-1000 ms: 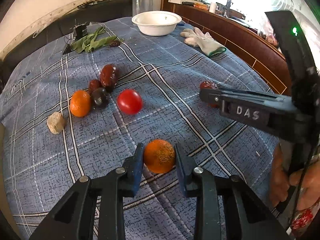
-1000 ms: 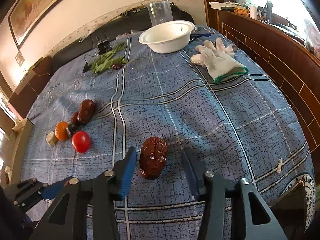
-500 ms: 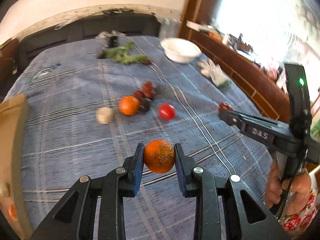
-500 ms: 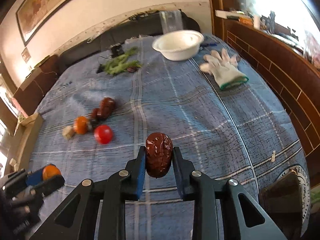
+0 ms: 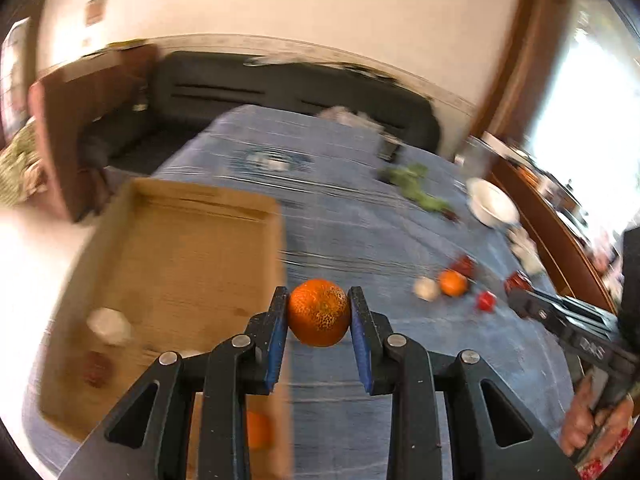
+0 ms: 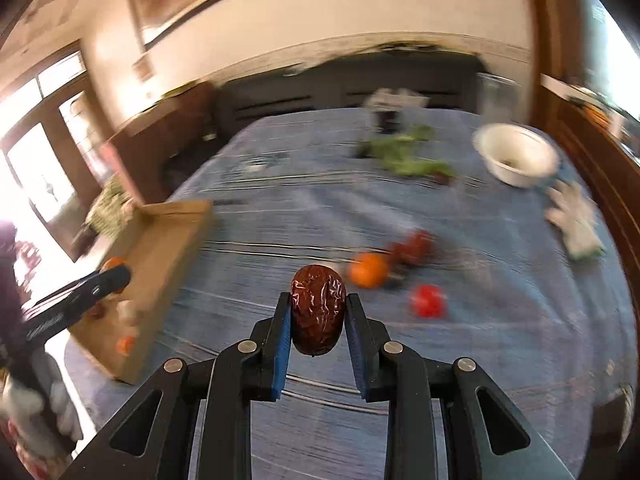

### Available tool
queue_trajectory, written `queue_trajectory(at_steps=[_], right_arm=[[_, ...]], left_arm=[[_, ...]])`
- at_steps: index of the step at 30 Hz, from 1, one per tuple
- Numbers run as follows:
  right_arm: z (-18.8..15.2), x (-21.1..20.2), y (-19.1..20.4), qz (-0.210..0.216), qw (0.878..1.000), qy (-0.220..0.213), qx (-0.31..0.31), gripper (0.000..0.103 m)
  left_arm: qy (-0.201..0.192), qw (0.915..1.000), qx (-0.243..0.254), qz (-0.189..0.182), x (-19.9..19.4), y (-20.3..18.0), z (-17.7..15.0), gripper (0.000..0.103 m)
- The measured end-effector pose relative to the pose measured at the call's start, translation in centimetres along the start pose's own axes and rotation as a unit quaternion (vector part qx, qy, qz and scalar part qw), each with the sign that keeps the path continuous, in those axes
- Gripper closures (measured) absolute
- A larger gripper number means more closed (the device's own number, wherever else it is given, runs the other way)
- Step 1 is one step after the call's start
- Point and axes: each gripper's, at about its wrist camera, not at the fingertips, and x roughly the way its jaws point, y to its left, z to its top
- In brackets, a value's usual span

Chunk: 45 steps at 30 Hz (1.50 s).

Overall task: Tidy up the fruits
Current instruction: 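Carry the orange and red date to the tray and release both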

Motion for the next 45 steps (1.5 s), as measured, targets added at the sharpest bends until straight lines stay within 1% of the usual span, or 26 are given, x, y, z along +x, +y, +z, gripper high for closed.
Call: queue_trajectory(at_steps=[2,5,8,11,13,17,19,24,29,34,36,37,39,42,45], right_arm=[[1.1,1.3,3.0,0.024,0.999,0.007,-0.023,0.075],[2.1,3.1,6.7,0.047,0.997,0.015,-0.055,0.075],[3.0,5.1,10.2,0.070,0.994,0.021,-0.085,0.074],[3.5,7.0,12.9,0.096,0.990,0.029,-0.101,0.074],[3.6,7.9,14.0,0.107,0.988,0.034,-0.107,0.074],[3.6,10.7,16.2,0.122,0.984,0.054,-0.116,0.074],[3.4,12.1,17.1,0.120,0.983,0.065,-0.121,0.074],[2.7,15.1,18.5,0.114,0.980,0.092,-0.131,0.074],[1.2,17.6,19.4,0.104,0.977,0.123,-0.141,0.074],[0.5,18.8,20.1,0.098,0.974,0.133,-0.155,0.074],[0.2,19.1,20.2,0.099,0.973,0.138,-0.155,0.074],[0.2,19.3,20.2,0.099,0.973,0.140,-0.155,0.074],[0.0,19.5,20.3,0.098,0.972,0.142,-0.157,0.074],[-0.1,19.3,20.5,0.096,0.973,0.136,-0.162,0.074],[0.1,18.5,20.5,0.096,0.974,0.125,-0.165,0.071]], left_arm=[[-0.002,0.9997,-0.011,0.019,-0.1,2.3,0.9,0.074],[-0.002,0.9987,-0.022,0.047,0.0,5.3,2.0,0.074],[0.009,0.9975,-0.032,0.063,0.5,8.1,2.8,0.074],[0.028,0.9955,-0.042,0.080,1.9,10.2,3.3,0.074],[0.044,0.9943,-0.048,0.085,2.9,11.1,3.6,0.074],[0.062,0.9923,-0.047,0.096,4.9,12.4,3.9,0.074],[0.072,0.9914,-0.049,0.099,6.0,13.0,4.1,0.074],[0.114,0.9866,-0.065,0.097,8.4,14.0,4.0,0.074],[0.132,0.9840,-0.055,0.106,9.3,14.0,3.4,0.074],[0.148,0.9803,-0.062,0.115,9.9,14.7,3.1,0.074],[0.147,0.9802,-0.065,0.115,9.9,14.9,3.1,0.071],[0.147,0.9801,-0.068,0.115,9.9,14.9,3.1,0.067],[0.142,0.9813,-0.076,0.105,9.5,15.2,3.2,0.064],[0.127,0.9830,-0.084,0.103,8.3,15.2,3.5,0.059],[0.107,0.9848,-0.090,0.103,6.5,15.1,3.8,0.055]])
